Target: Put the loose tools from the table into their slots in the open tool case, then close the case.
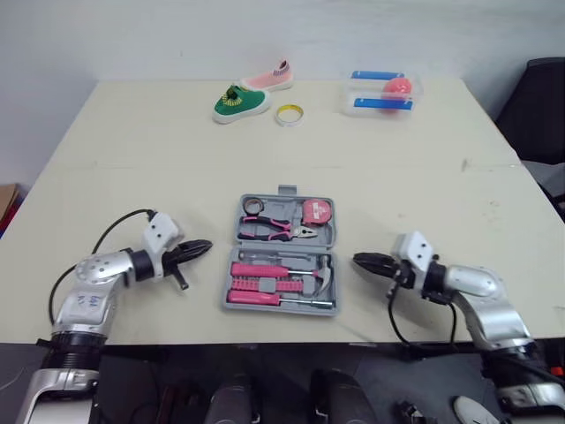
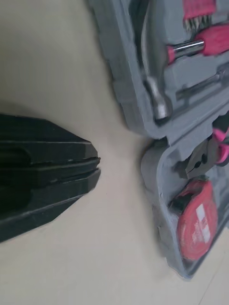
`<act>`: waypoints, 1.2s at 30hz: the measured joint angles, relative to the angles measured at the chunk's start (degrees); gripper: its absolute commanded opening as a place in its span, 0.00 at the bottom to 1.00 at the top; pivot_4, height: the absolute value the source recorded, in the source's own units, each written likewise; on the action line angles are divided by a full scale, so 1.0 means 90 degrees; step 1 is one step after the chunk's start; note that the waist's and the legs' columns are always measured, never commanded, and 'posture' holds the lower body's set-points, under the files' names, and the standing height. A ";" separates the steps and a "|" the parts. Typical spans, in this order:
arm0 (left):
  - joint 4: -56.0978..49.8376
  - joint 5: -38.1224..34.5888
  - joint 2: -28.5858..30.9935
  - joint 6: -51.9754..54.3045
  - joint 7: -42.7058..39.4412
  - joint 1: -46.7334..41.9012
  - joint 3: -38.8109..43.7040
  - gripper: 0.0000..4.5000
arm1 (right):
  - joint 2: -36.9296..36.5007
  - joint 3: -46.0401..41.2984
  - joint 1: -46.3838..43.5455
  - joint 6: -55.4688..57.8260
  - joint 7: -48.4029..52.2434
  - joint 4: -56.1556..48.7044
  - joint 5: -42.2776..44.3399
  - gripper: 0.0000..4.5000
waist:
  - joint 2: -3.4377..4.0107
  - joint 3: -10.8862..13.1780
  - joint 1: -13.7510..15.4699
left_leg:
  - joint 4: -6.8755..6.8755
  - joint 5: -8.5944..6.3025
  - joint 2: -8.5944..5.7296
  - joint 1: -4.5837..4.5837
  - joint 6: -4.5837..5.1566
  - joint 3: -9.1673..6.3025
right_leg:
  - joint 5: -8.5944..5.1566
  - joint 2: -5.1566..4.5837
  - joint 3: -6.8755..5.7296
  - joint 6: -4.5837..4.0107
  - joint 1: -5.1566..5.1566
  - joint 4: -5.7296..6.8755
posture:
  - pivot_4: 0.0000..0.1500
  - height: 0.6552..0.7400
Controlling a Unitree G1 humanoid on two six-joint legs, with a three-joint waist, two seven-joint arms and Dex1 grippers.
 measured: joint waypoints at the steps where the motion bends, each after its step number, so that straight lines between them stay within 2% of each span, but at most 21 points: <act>1: 0.0014 0.0017 -0.0082 0.0003 0.0000 -0.0043 -0.0080 0.00 | 0.0061 0.0107 -0.0104 -0.0103 -0.0040 0.0098 -0.0142 0.02 | 0.0000 0.0000 -0.0002 | 0.0002 0.0009 -0.0004 0.0000 0.0003 0.0006 | 0.0001 0.0003 -0.0012 0.0002 0.0000 0.0000 | 1.00 1.00; 8: 0.0014 0.0108 -0.0334 0.0144 -0.0102 -0.0260 -0.0437 0.00 | 0.0304 0.0464 -0.0586 -0.0071 -0.0026 0.0333 -0.0405 0.02 | -0.0001 0.0001 -0.0068 | 0.0002 0.0017 -0.0020 0.0004 0.0023 0.0012 | 0.0014 -0.0003 -0.0011 0.0024 0.0003 -0.0004 | 1.00 1.00; 16: 0.0005 0.0138 -0.0427 0.0247 -0.0163 -0.0286 -0.0439 0.00 | 0.0369 0.0539 -0.0770 0.0051 0.0099 0.0408 -0.0457 0.02 | -0.0001 0.0001 -0.0143 | -0.0001 0.0017 -0.0022 0.0004 0.0023 0.0009 | 0.0014 -0.0008 -0.0013 0.0024 0.0004 -0.0004 | 1.00 1.00; 23: -0.0729 0.0108 -0.0356 0.0757 -0.0330 0.0060 -0.0477 0.00 | 0.0214 0.0527 -0.0959 0.0234 0.0366 0.0522 -0.0463 0.02 | -0.0001 0.0000 -0.0152 | -0.0001 0.0014 -0.0023 0.0005 0.0026 0.0011 | 0.0014 -0.0011 -0.0008 0.0025 0.0005 -0.0007 | 1.00 1.00; 29: -0.0732 0.0132 -0.0360 0.0710 -0.0301 0.0098 -0.0447 0.00 | 0.0162 0.0517 -0.0998 0.0429 0.0509 0.0523 -0.0413 0.02 | -0.0001 0.0000 -0.0145 | -0.0002 0.0013 -0.0020 0.0009 0.0024 0.0007 | 0.0014 -0.0023 -0.0010 0.0024 0.0009 -0.0007 | 1.00 1.00; 30: -0.0731 0.0109 -0.0361 0.0753 -0.0294 0.0098 -0.0436 0.06 | 0.0144 0.0509 -0.0999 0.0609 0.0537 0.0487 -0.0362 0.15 | -0.0001 0.0000 -0.0145 | -0.0002 0.0013 -0.0020 0.0009 0.0024 0.0005 | 0.0014 -0.0024 -0.0009 0.0024 0.0010 -0.0007 | 1.00 1.00; 33: -0.0637 0.0065 -0.0359 0.0667 -0.0079 0.0147 -0.0206 0.27 | -0.0018 0.0407 -0.1005 0.0457 0.0350 0.0524 -0.0424 0.42 | -0.0001 0.0001 -0.0151 | -0.0002 0.0012 -0.0019 0.0008 0.0022 0.0005 | 0.0014 -0.0027 -0.0005 0.0024 0.0009 -0.0007 | 1.00 1.00; 36: -0.0753 -0.0066 -0.0111 0.0690 0.0019 0.0442 0.0208 0.57 | -0.0361 0.0116 -0.0921 0.0777 0.0396 0.0444 -0.0248 0.76 | -0.0001 0.0001 -0.0161 | -0.0009 0.0009 -0.0015 0.0006 0.0017 0.0006 | 0.0014 -0.0025 0.0004 0.0023 0.0004 -0.0013 | 1.00 1.00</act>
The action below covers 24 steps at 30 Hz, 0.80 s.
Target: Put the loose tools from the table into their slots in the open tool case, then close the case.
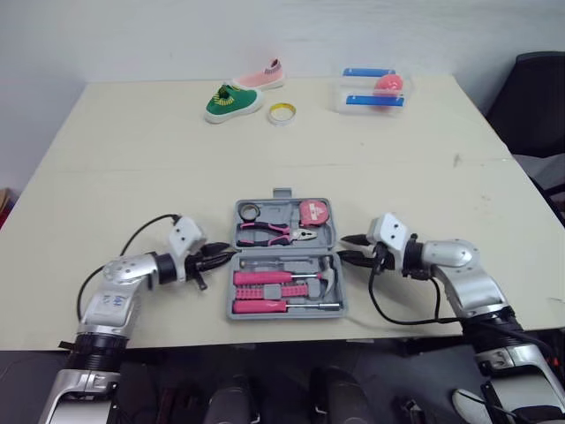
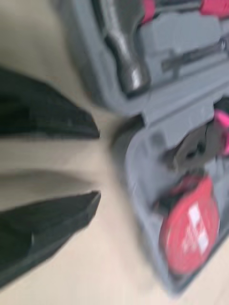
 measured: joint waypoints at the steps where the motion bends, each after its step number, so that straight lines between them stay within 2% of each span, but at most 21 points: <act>1: -0.0042 -0.0085 0.0065 0.0056 0.0006 0.0069 0.0147 0.67 | -0.0105 -0.0121 0.0025 0.0192 0.0030 -0.0050 0.0096 0.85 | 0.0000 0.0001 -0.0001 | 0.0000 0.0000 0.0002 0.0000 0.0000 0.0000 | 0.0000 0.0001 0.0001 0.0000 0.0000 -0.0002 | 1.00 1.00; 2: -0.0126 -0.0137 0.0147 0.0087 0.0020 0.0135 0.0295 0.79 | -0.0176 -0.0259 0.0027 0.0588 0.0020 -0.0193 0.0245 0.99 | -0.0001 0.0001 -0.0006 | 0.0000 0.0000 0.0003 0.0000 -0.0001 0.0001 | 0.0000 0.0002 0.0002 0.0000 -0.0001 -0.0001 | 1.00 1.00; 4: -0.0476 -0.0214 0.0285 0.0323 0.0129 0.0193 0.0477 0.98 | -0.0248 -0.0463 -0.0015 0.1572 -0.0081 -0.0557 0.0624 1.00 | -0.0003 0.0003 -0.0005 | 0.0002 -0.0001 0.0005 -0.0001 -0.0001 0.0000 | 0.0000 0.0001 0.0013 -0.0001 -0.0001 0.0002 | 1.00 1.00; 6: -0.1101 -0.0522 0.0573 0.1658 0.0485 0.0118 0.0672 0.99 | -0.0474 -0.0605 -0.0351 0.3264 -0.0309 -0.0965 0.1099 1.00 | -0.0001 0.0022 -0.0010 | 0.0003 -0.0001 0.0006 -0.0007 0.0001 -0.0006 | 0.0003 -0.0004 0.0044 -0.0006 -0.0007 0.0006 | 1.00 1.00; 8: -0.1752 -0.1216 0.0502 0.3591 0.1139 -0.0508 0.1106 0.99 | -0.0928 -0.0578 -0.1151 0.5621 -0.0686 -0.1342 0.1369 1.00 | 0.0006 0.0030 0.0017 | 0.0004 0.0003 0.0000 -0.0012 0.0008 -0.0020 | 0.0004 -0.0016 0.0044 -0.0007 -0.0012 0.0011 | 1.00 1.00; 9: -0.1986 -0.1382 0.0492 0.4103 0.1341 -0.0757 0.1157 0.99 | -0.0950 -0.0590 -0.1460 0.6259 -0.0814 -0.1500 0.1464 1.00 | 0.0001 0.0026 0.0026 | 0.0003 0.0002 0.0002 -0.0011 -0.0001 -0.0034 | 0.0002 -0.0015 0.0034 -0.0010 -0.0005 0.0004 | 1.00 1.00; 10: -0.2193 -0.1436 0.0479 0.4779 0.1644 -0.1120 0.1083 0.99 | -0.0808 -0.0593 -0.1909 0.7051 -0.1035 -0.1611 0.1575 1.00 | -0.0006 0.0022 0.0023 | 0.0002 -0.0002 0.0004 -0.0005 -0.0010 -0.0039 | -0.0003 -0.0010 0.0025 -0.0018 0.0006 0.0004 | 1.00 1.00; 13: -0.2449 -0.1443 0.0372 0.5914 0.2198 -0.1522 0.0716 0.99 | -0.0272 -0.0562 -0.2391 0.8354 -0.1552 -0.1640 0.1710 1.00 | -0.0007 0.0021 0.0015 | -0.0011 -0.0001 0.0001 -0.0012 -0.0019 -0.0031 | -0.0004 0.0004 0.0024 -0.0020 -0.0001 0.0003 | 1.00 1.00; 16: -0.2301 -0.1402 -0.0139 0.6698 0.2704 -0.1892 0.0573 0.99 | 0.0378 -0.0600 -0.2843 0.9223 -0.2243 -0.1083 0.1557 1.00 | -0.0007 0.0021 0.0004 | -0.0001 0.0024 -0.0004 -0.0075 -0.0011 -0.0012 | 0.0000 0.0029 0.0028 -0.0013 -0.0061 0.0028 | 1.00 1.00; 18: -0.2179 -0.1326 -0.0366 0.6936 0.2964 -0.2113 0.0419 0.99 | 0.0683 -0.0538 -0.3159 0.9378 -0.2578 -0.0886 0.1459 1.00 | -0.0009 0.0022 0.0006 | 0.0004 0.0039 -0.0018 -0.0113 -0.0004 0.0002 | 0.0001 0.0033 0.0032 -0.0011 -0.0113 0.0062 | 1.00 1.00; 24: -0.1676 -0.1137 -0.0498 0.7192 0.3294 -0.2318 0.0222 0.99 | 0.0869 -0.0403 -0.3369 0.9359 -0.3174 -0.0486 0.1239 1.00 | -0.0013 0.0024 0.0007 | 0.0006 0.0043 -0.0022 -0.0109 0.0003 0.0016 | 0.0006 0.0035 0.0027 0.0000 -0.0114 0.0062 | 1.00 1.00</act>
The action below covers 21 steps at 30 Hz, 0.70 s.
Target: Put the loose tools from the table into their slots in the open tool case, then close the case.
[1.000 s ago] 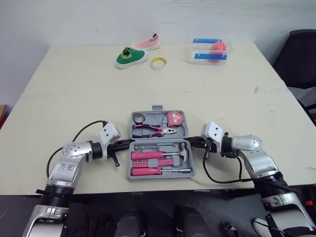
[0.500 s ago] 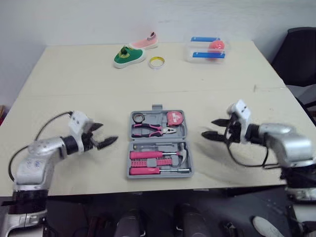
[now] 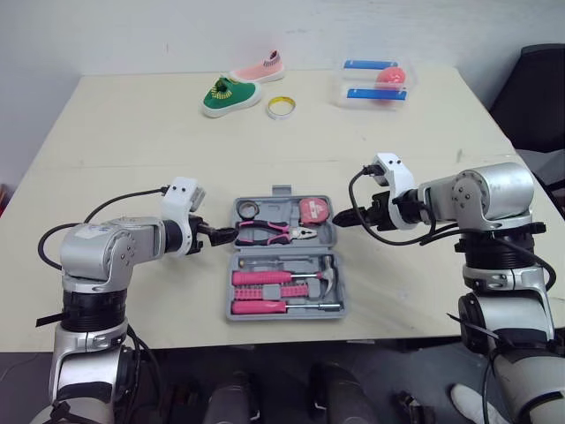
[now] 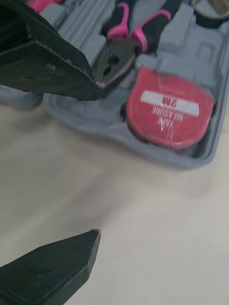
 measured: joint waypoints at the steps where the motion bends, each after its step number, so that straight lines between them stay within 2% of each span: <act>1: 0.0083 0.0048 -0.0054 -0.0075 0.0047 -0.0070 -0.0085 0.99 | 0.0095 0.0068 -0.0043 -0.0049 -0.0105 0.0098 -0.0047 1.00 | 0.0000 0.0000 -0.0001 | 0.0003 0.0001 0.0000 0.0000 0.0002 0.0001 | 0.0003 -0.0001 0.0001 0.0005 0.0000 0.0002 | 1.00 1.00; 12: 0.0468 0.0370 -0.0244 -0.0671 0.0153 -0.0268 -0.0560 0.99 | 0.0458 0.0275 -0.0162 -0.0292 -0.0604 0.0409 -0.0199 1.00 | 0.0000 0.0000 -0.0021 | 0.0003 0.0003 0.0002 0.0009 -0.0002 0.0008 | 0.0003 0.0000 0.0008 0.0005 0.0000 0.0011 | 1.00 1.00; 18: 0.0447 0.0509 -0.0282 -0.0588 0.0245 -0.0296 -0.0682 0.99 | 0.0709 0.0273 -0.0325 -0.0198 -0.0835 0.0608 -0.0289 1.00 | -0.0010 -0.0010 -0.0036 | 0.0004 0.0004 0.0006 0.0022 -0.0005 0.0010 | 0.0003 0.0000 0.0015 0.0004 0.0005 0.0022 | 1.00 1.00; 21: 0.0447 0.0539 -0.0293 -0.0577 0.0248 -0.0296 -0.0690 0.81 | 0.0820 0.0257 -0.0346 -0.0126 -0.0907 0.0608 -0.0293 1.00 | -0.0014 -0.0013 -0.0036 | 0.0005 0.0004 0.0005 0.0023 -0.0005 0.0010 | 0.0002 -0.0001 0.0022 0.0004 0.0005 0.0024 | 1.00 1.00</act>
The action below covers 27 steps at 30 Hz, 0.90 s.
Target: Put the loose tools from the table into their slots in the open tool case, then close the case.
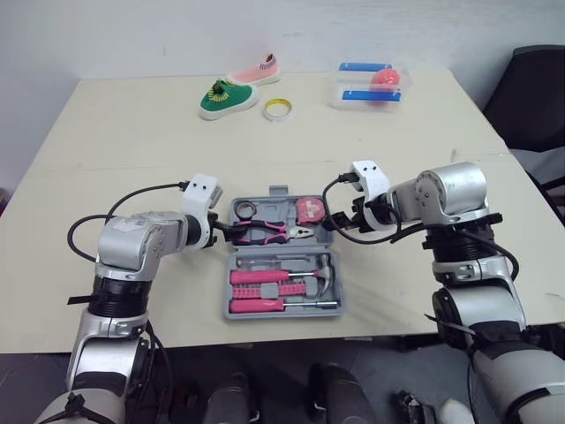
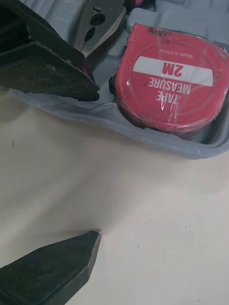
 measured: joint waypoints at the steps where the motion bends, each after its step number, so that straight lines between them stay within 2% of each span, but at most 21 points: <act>1: 0.0000 0.0004 -0.0002 0.0000 0.0000 0.0000 -0.0005 0.73 | 0.0023 -0.0002 -0.0012 0.0021 -0.0010 0.0000 -0.0001 1.00 | 0.0000 0.0000 0.0000 | 0.0000 0.0000 0.0000 0.0000 0.0000 0.0000 | 0.0000 0.0000 0.0002 0.0000 0.0000 0.0001 | 1.00 1.00; 5: 0.0007 0.0003 -0.0081 -0.0007 -0.0064 0.0001 -0.0044 0.31 | 0.0279 -0.0020 -0.0072 0.0133 -0.0144 -0.0012 -0.0010 1.00 | -0.0005 -0.0004 -0.0016 | 0.0000 0.0001 0.0003 0.0001 -0.0003 0.0000 | -0.0001 0.0001 0.0010 -0.0001 0.0000 0.0004 | 1.00 1.00; 7: 0.0013 -0.0001 -0.0105 -0.0018 -0.0081 0.0005 -0.0057 0.09 | 0.0333 -0.0033 -0.0071 0.0145 -0.0186 -0.0011 -0.0018 0.88 | -0.0012 -0.0008 -0.0015 | 0.0000 0.0001 0.0003 0.0003 -0.0005 -0.0001 | -0.0001 0.0000 0.0012 -0.0002 0.0001 0.0006 | 1.00 1.00; 8: 0.0013 0.0001 -0.0112 -0.0039 -0.0077 0.0005 -0.0057 0.03 | 0.0367 -0.0060 -0.0069 0.0148 -0.0213 0.0012 -0.0035 0.81 | -0.0013 -0.0009 -0.0016 | 0.0000 0.0001 0.0002 0.0004 -0.0005 -0.0001 | -0.0001 0.0000 0.0013 -0.0003 0.0001 0.0007 | 1.00 1.00; 9: 0.0018 0.0011 -0.0114 -0.0056 -0.0073 0.0006 -0.0044 0.01 | 0.0430 -0.0101 -0.0066 0.0176 -0.0216 0.0027 -0.0027 0.69 | -0.0014 -0.0012 -0.0029 | -0.0001 0.0001 0.0004 0.0006 -0.0006 -0.0001 | -0.0002 0.0000 0.0015 -0.0003 0.0002 0.0007 | 1.00 1.00; 10: 0.0023 0.0023 -0.0131 -0.0096 -0.0070 0.0008 -0.0038 0.01 | 0.0512 -0.0184 -0.0057 0.0187 -0.0230 0.0060 -0.0028 0.60 | -0.0014 -0.0014 -0.0043 | -0.0001 0.0002 0.0005 0.0008 -0.0008 -0.0001 | -0.0002 -0.0001 0.0016 -0.0005 0.0003 0.0008 | 1.00 1.00; 11: 0.0026 0.0027 -0.0148 -0.0107 -0.0069 0.0017 -0.0008 0.00 | 0.0586 -0.0257 -0.0054 0.0195 -0.0249 0.0089 -0.0027 0.45 | -0.0014 -0.0014 -0.0052 | -0.0001 0.0003 0.0006 0.0008 -0.0009 -0.0001 | -0.0003 0.0000 0.0016 -0.0005 0.0002 0.0011 | 1.00 1.00; 12: 0.0028 0.0027 -0.0170 -0.0106 -0.0067 0.0027 0.0035 0.00 | 0.0627 -0.0312 -0.0048 0.0203 -0.0290 0.0113 -0.0034 0.37 | -0.0014 -0.0014 -0.0056 | -0.0001 0.0003 0.0006 0.0008 -0.0010 -0.0001 | -0.0003 -0.0001 0.0016 -0.0006 0.0002 0.0012 | 1.00 1.00; 15: 0.0021 0.0014 -0.0302 -0.0093 -0.0050 0.0092 0.0253 0.00 | 0.0721 -0.0684 0.0037 0.0245 -0.0397 0.0108 -0.0027 0.02 | -0.0014 -0.0014 -0.0052 | -0.0001 0.0004 0.0002 0.0005 -0.0010 -0.0003 | -0.0003 -0.0002 0.0018 -0.0006 0.0002 0.0012 | 1.00 1.00; 21: -0.0139 -0.0029 -0.0526 -0.0185 0.0018 0.0315 0.0620 0.00 | 0.0713 -0.0925 0.0247 0.0324 -0.0443 -0.0254 0.0091 0.01 | -0.0013 -0.0013 -0.0045 | -0.0005 0.0004 0.0002 0.0003 -0.0010 -0.0004 | -0.0004 -0.0003 0.0025 -0.0006 -0.0001 0.0011 | 1.00 1.00; 24: -0.0315 -0.0067 -0.0655 -0.0590 0.0009 0.0618 0.0799 0.00 | 0.0700 -0.0958 0.0453 0.0267 -0.0459 -0.0707 0.0133 0.01 | -0.0013 -0.0013 -0.0042 | -0.0007 0.0004 0.0003 -0.0002 -0.0010 -0.0004 | -0.0003 -0.0005 0.0025 -0.0006 -0.0005 0.0008 | 1.00 1.00; 27: -0.0515 -0.0056 -0.0786 -0.1755 -0.0130 0.1085 0.0964 0.00 | 0.0390 -0.0652 0.1154 -0.1122 0.0001 -0.1502 0.0191 0.01 | -0.0014 -0.0010 -0.0010 | -0.0008 0.0003 -0.0001 -0.0013 -0.0010 -0.0003 | -0.0002 -0.0002 0.0023 -0.0004 -0.0014 -0.0024 | 1.00 1.00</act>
